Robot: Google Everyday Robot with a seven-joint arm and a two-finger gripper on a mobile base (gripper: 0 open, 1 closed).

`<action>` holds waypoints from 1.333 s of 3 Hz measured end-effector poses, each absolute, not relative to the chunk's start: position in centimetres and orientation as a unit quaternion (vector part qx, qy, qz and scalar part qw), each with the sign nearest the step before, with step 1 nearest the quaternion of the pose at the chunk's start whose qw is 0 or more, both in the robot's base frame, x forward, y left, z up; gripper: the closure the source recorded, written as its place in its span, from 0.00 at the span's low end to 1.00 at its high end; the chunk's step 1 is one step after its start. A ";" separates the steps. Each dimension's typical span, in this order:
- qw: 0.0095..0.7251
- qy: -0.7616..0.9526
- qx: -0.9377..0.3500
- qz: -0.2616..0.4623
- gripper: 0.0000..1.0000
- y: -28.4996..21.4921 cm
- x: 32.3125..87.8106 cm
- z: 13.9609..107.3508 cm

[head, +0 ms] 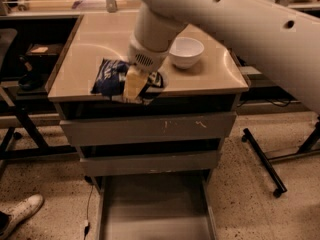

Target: Place blue chip bag into bottom drawer

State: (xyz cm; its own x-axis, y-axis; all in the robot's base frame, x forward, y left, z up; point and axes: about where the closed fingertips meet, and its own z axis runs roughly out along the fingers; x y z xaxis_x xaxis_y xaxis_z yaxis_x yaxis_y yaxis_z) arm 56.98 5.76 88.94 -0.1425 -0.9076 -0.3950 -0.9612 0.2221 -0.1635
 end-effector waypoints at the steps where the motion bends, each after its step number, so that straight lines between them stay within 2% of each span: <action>1: 0.191 0.775 -0.600 0.053 1.00 3.3 52.6 86.0; 2: 0.165 0.779 -0.603 0.049 1.00 2.3 51.3 83.4; 3: 0.168 0.782 -0.599 0.039 1.00 2.1 51.3 84.1; 4: 0.166 0.793 -0.583 0.060 1.00 1.9 49.5 82.4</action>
Offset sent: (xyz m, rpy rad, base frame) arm -0.0385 -0.0211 -0.0248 -0.0290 0.0225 -0.0521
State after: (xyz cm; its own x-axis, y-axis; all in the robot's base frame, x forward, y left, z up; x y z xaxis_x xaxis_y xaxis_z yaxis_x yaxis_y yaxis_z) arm 49.48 1.88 82.41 -0.2662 -0.9048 -0.3325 -0.9445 0.3138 -0.0977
